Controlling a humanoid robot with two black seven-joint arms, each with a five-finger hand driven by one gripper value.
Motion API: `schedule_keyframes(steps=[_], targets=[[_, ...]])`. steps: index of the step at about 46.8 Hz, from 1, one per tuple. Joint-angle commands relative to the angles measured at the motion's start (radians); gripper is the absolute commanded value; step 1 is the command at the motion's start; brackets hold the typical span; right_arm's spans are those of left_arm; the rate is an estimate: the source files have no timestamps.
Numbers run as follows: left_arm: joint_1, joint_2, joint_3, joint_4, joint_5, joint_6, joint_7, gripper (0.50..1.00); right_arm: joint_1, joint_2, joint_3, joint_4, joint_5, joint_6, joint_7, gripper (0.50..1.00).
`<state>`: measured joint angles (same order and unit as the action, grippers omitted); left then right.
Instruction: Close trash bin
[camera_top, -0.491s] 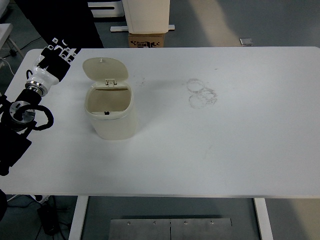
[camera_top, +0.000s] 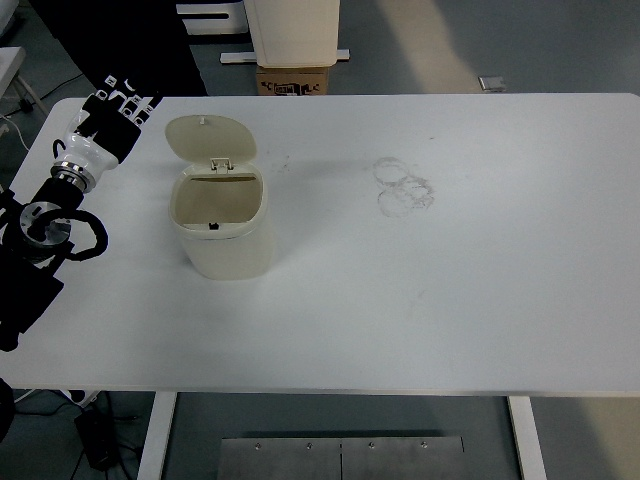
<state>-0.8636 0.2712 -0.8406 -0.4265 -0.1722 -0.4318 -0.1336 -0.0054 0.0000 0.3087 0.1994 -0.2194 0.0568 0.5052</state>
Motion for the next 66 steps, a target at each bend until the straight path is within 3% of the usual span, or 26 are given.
schedule_keyframes(steps=[1,5,9,14,25,29,34,42,51,57,66], targets=[[-0.005,-0.003,0.000,0.000,-0.001,0.010,0.000,1.000,0.001,0.000,0.000,0.000,0.000,0.000,0.001,0.991],[-0.005,-0.001,0.006,-0.014,-0.003,0.018,0.006,1.000,-0.001,0.000,0.000,0.000,0.000,0.000,-0.001,0.991],[0.001,0.009,0.003,-0.110,0.002,0.048,0.008,1.000,-0.001,0.000,0.001,0.000,0.000,0.000,-0.001,0.991],[0.001,0.068,0.006,-0.182,-0.001,0.085,0.011,1.000,-0.001,0.000,0.000,0.000,0.000,0.000,-0.001,0.991],[-0.051,0.155,0.021,-0.264,0.003,0.100,0.016,1.000,0.001,0.000,0.001,0.000,0.000,0.000,-0.001,0.991],[-0.071,0.186,0.040,-0.287,0.003,0.102,0.043,1.000,-0.001,0.000,0.000,0.000,0.000,0.000,0.001,0.991],[-0.124,0.229,0.124,-0.301,0.014,0.102,0.086,1.000,0.001,0.000,0.000,0.000,0.000,0.000,-0.001,0.991],[-0.224,0.269,0.281,-0.314,0.016,0.093,0.100,1.000,0.001,0.000,0.000,0.000,0.000,0.000,0.001,0.991],[-0.285,0.345,0.440,-0.469,0.023,0.085,0.129,1.000,0.001,0.000,0.000,0.000,0.000,0.000,-0.001,0.991],[-0.348,0.382,0.563,-0.506,0.059,0.082,0.131,1.000,-0.001,0.000,0.000,0.000,0.000,0.000,-0.001,0.991],[-0.442,0.440,0.670,-0.538,0.120,0.008,0.132,1.000,-0.001,0.000,0.000,0.000,0.000,0.000,-0.001,0.991]])
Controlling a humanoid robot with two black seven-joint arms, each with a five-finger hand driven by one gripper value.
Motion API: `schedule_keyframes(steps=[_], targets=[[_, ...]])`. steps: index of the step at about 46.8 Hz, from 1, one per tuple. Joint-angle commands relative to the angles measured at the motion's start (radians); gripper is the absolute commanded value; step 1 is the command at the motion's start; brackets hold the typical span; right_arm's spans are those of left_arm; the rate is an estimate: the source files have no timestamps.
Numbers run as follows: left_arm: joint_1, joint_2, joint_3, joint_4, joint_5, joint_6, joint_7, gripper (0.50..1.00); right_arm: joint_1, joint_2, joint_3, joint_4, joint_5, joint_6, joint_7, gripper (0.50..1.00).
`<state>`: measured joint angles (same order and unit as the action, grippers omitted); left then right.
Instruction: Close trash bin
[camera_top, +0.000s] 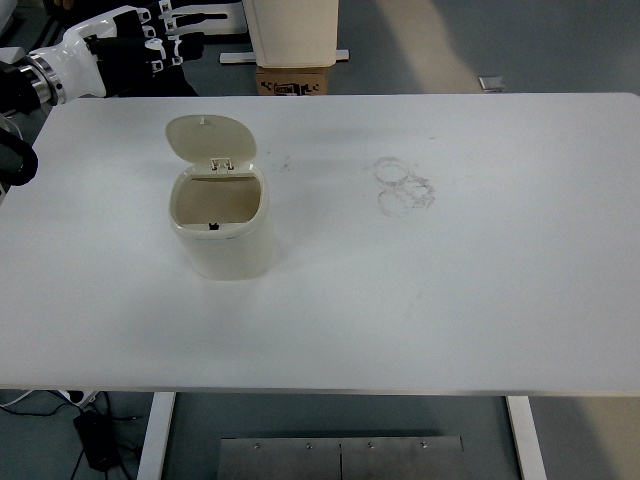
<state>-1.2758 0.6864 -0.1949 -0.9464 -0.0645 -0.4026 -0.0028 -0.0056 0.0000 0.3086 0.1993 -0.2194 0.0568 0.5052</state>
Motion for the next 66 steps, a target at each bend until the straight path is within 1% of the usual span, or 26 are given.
schedule_keyframes(steps=[1,4,8,10,13,15,19,22,25,32,37,48,51,55,57,60,66], targets=[[-0.040,0.034,0.031,-0.028,0.017,-0.025,0.000,1.000,-0.001,0.000,0.000,0.000,0.000,0.000,-0.001,0.991],[-0.062,0.054,0.052,-0.077,0.026,-0.028,0.000,1.000,-0.001,0.000,0.001,0.000,0.000,0.000,-0.001,0.991],[-0.097,0.074,0.112,-0.144,0.058,-0.027,0.004,1.000,-0.001,0.000,0.000,0.000,0.000,0.000,0.001,0.991],[-0.120,0.084,0.150,-0.169,0.072,-0.027,0.027,1.000,-0.001,0.000,0.000,0.000,0.000,0.000,-0.001,0.991],[-0.167,0.091,0.227,-0.204,0.078,-0.028,0.079,1.000,-0.001,0.000,0.000,0.000,0.000,0.000,0.001,0.991],[-0.206,0.094,0.282,-0.215,0.078,-0.032,0.095,1.000,0.001,0.000,0.001,0.000,0.000,0.000,0.001,0.991],[-0.281,0.093,0.359,-0.216,0.080,-0.053,0.102,1.000,0.001,0.000,0.000,0.000,0.000,0.000,0.001,0.991],[-0.312,0.093,0.385,-0.218,0.086,-0.079,0.107,1.000,0.001,0.000,0.000,0.000,0.002,0.000,-0.001,0.991],[-0.332,0.093,0.390,-0.229,0.121,-0.093,0.107,1.000,-0.001,0.000,0.000,0.000,0.000,0.000,-0.001,0.991],[-0.372,0.102,0.394,-0.247,0.207,-0.123,0.109,1.000,-0.001,0.000,0.000,0.000,0.000,0.000,-0.001,0.991],[-0.395,0.104,0.437,-0.250,0.275,-0.162,0.109,1.000,0.001,0.000,0.000,0.000,0.000,0.000,-0.001,0.991],[-0.407,0.104,0.450,-0.249,0.380,-0.177,0.110,1.000,-0.001,0.000,0.000,0.000,0.000,0.000,0.001,0.991],[-0.413,0.102,0.451,-0.249,0.391,-0.177,0.112,1.000,0.001,0.000,0.001,0.000,0.000,0.000,-0.001,0.991],[-0.416,0.104,0.457,-0.250,0.391,-0.179,0.135,1.000,-0.001,0.000,0.000,0.000,0.000,0.000,-0.001,0.991],[-0.418,0.104,0.457,-0.250,0.393,-0.185,0.147,1.000,0.001,0.000,0.001,0.000,0.000,0.000,-0.001,0.991],[-0.422,0.107,0.463,-0.252,0.394,-0.197,0.152,1.000,0.001,0.000,0.000,0.000,0.000,0.000,-0.001,0.991],[-0.430,0.153,0.511,-0.281,0.397,-0.208,0.153,1.000,-0.001,0.000,0.000,0.000,0.000,0.000,-0.001,0.991]])
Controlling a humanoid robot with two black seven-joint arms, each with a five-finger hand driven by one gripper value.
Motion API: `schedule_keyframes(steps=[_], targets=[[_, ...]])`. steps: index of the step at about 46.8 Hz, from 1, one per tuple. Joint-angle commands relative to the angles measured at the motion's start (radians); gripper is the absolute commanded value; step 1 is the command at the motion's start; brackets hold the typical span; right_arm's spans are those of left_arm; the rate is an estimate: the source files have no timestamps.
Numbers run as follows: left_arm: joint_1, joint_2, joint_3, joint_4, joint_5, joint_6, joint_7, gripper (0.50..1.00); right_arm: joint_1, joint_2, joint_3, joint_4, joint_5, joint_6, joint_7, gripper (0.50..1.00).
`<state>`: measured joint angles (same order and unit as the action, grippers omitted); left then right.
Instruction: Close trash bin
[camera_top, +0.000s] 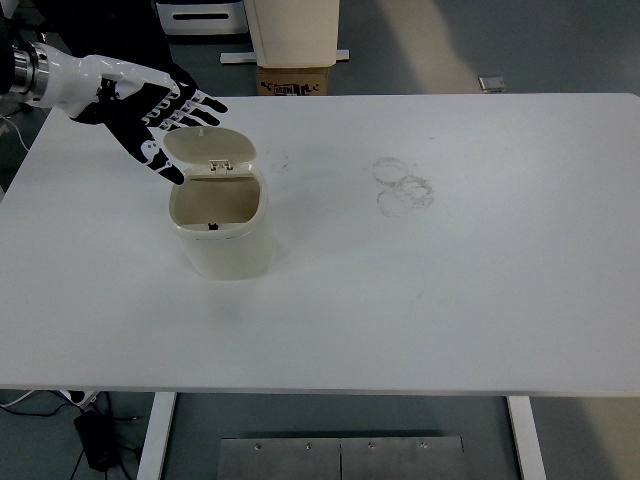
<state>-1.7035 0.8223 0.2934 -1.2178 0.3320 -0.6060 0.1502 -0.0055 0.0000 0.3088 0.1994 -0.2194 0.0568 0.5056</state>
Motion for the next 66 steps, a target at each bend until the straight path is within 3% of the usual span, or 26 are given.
schedule_keyframes(steps=[1,20,66], targets=[[-0.004,0.020,0.029,-0.011,0.001,-0.005,-0.001,1.000,0.001,0.000,0.000,0.000,0.000,0.000,0.001,0.991],[-0.041,0.024,0.035,-0.072,0.002,-0.005,-0.001,1.000,-0.001,0.000,0.001,0.000,0.002,0.000,-0.001,0.991],[0.013,0.006,0.043,-0.151,-0.001,-0.005,-0.001,1.000,0.001,0.000,0.000,0.000,0.000,0.000,0.001,0.991]])
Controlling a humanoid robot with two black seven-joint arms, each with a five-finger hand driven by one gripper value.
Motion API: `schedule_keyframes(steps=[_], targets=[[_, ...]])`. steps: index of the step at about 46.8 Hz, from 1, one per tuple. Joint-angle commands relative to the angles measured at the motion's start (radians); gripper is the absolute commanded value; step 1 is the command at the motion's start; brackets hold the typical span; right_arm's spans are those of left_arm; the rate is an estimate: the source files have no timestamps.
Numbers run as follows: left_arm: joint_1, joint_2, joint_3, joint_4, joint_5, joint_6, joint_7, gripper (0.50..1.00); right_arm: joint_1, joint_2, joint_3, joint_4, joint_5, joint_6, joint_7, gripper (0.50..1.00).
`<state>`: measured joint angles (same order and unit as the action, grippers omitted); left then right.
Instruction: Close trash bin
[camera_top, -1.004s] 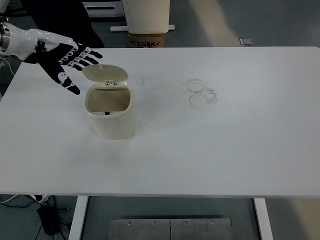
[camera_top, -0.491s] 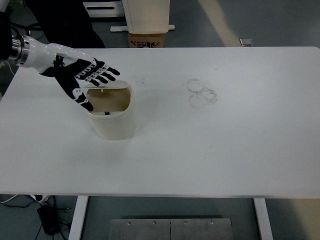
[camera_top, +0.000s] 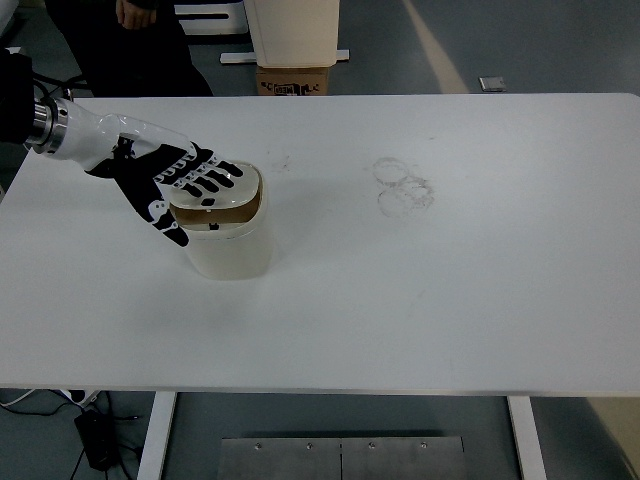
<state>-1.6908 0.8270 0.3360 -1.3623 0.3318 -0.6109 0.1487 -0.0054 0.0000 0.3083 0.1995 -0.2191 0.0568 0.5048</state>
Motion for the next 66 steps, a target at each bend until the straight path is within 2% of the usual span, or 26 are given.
schedule_keyframes(steps=[1,35,43,54,56,59,66], targets=[[0.002,0.001,0.000,-0.009,0.000,0.000,0.000,1.000,-0.001,0.000,0.000,0.000,0.000,0.000,0.000,0.991],[0.069,0.007,0.000,-0.029,0.001,0.000,0.000,1.000,-0.001,0.000,0.002,0.000,0.000,0.000,0.001,0.991],[0.034,0.017,-0.009,-0.020,-0.002,0.000,0.000,1.000,0.001,0.000,0.000,0.000,0.000,0.000,0.000,0.991],[-0.061,0.018,-0.031,0.040,-0.039,0.000,-0.001,1.000,0.001,0.000,0.000,0.000,0.000,0.000,0.000,0.991],[-0.061,0.014,-0.038,0.058,-0.040,0.000,-0.001,1.000,-0.001,0.000,0.000,0.000,0.000,0.000,0.000,0.991],[-0.053,0.004,-0.070,0.094,-0.054,0.031,-0.011,1.000,0.001,0.000,0.000,0.000,0.000,0.000,0.000,0.991],[0.016,-0.052,-0.222,0.218,-0.169,0.085,-0.014,1.000,-0.001,0.000,0.000,0.000,0.000,0.000,0.001,0.991]])
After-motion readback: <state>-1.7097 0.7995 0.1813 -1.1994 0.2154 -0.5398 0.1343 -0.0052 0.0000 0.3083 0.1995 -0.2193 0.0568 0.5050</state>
